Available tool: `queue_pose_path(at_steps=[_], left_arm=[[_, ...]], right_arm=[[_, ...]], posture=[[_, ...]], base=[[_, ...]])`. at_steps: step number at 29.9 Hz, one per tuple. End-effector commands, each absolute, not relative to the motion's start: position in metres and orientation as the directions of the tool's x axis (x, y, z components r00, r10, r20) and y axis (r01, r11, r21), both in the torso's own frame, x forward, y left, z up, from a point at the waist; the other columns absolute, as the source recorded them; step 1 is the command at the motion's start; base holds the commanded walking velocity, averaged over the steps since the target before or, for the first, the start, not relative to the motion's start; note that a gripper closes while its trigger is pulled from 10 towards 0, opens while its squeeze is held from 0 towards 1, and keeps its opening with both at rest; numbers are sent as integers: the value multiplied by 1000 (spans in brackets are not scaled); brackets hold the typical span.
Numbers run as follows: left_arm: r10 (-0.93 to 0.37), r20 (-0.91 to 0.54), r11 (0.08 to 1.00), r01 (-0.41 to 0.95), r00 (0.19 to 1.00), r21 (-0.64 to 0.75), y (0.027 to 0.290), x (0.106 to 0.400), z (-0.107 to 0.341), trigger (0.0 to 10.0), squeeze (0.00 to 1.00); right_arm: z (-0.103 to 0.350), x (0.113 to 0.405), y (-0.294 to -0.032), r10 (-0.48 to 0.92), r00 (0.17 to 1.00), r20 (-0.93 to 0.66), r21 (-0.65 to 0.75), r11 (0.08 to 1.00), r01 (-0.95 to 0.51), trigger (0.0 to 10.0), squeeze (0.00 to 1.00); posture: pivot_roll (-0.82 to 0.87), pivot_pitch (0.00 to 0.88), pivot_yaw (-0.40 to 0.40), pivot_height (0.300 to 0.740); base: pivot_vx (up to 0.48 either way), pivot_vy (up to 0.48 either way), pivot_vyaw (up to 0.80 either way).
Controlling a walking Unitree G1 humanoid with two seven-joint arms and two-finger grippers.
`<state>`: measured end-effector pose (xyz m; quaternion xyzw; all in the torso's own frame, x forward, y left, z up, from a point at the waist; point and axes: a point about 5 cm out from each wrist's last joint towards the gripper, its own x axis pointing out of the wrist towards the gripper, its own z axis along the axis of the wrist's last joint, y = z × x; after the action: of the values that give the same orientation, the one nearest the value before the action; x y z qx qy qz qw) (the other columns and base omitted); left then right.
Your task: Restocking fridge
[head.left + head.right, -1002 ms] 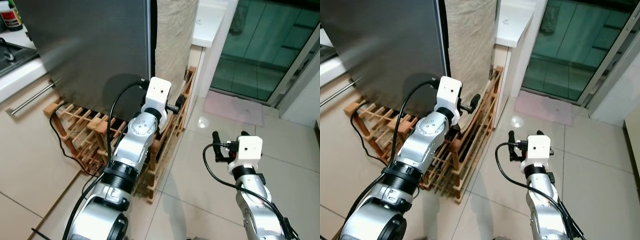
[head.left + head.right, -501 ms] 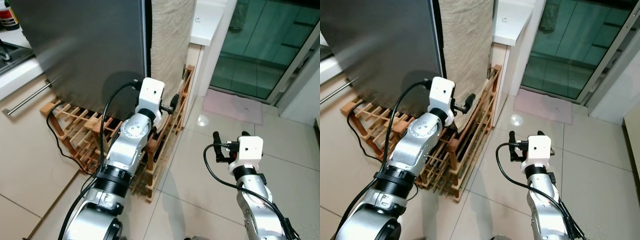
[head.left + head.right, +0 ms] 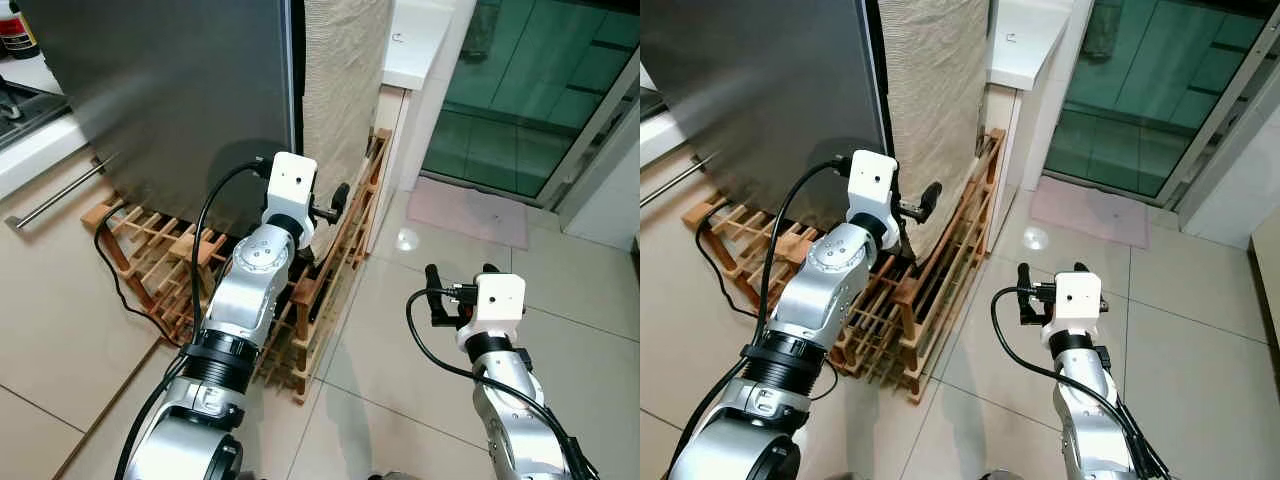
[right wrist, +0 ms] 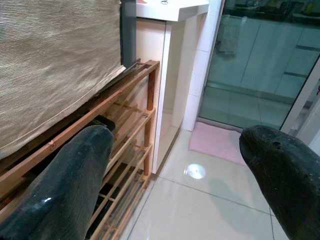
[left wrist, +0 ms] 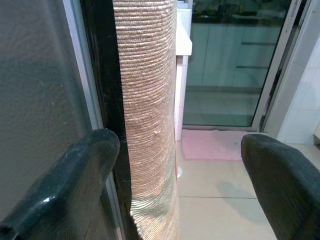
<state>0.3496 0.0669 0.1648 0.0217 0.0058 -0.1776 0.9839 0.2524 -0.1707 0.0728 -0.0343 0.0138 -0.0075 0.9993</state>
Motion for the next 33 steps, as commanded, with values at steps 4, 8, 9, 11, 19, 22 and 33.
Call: queue_pose_path(at_steps=[4,8,9,11,19,22,33], left_arm=[[-380,3,924,380,925,33,44,354,179,10000,0],[-516,-9,857,515,857,-29,13,345,184,10000,0],[-516,-9,857,515,857,-29,13,345,184,10000,0],[-702,-25,712,698,712,-76,-18,328,192,10000,0],[-792,23,607,790,610,-85,-29,317,208,10000,0],[-800,21,597,800,599,-64,-24,315,208,10000,0],[-647,42,761,648,761,-32,28,322,185,10000,0]], right_arm=[[79,253,-173,-28,1000,-9,-79,997,27,10000,0],[79,253,-173,-28,1000,-9,-80,996,27,10000,0],[79,253,-173,-28,1000,-9,-80,996,27,10000,0],[79,254,-173,-26,1000,-10,-80,996,25,10000,0],[78,254,-172,-27,1000,-15,-79,997,26,10000,0],[78,254,-171,-28,999,-16,-79,996,27,10000,0],[76,252,-173,-31,999,-23,-83,996,29,10000,0]], posture=[[18,8,-16,736],[17,10,-20,736],[17,10,-20,736],[14,12,-18,736],[16,16,-18,736],[17,18,-18,736],[24,14,-18,736]], base=[[0,0,0],[0,0,0],[0,0,0],[0,0,0],[0,0,0],[0,0,0],[0,0,0]])
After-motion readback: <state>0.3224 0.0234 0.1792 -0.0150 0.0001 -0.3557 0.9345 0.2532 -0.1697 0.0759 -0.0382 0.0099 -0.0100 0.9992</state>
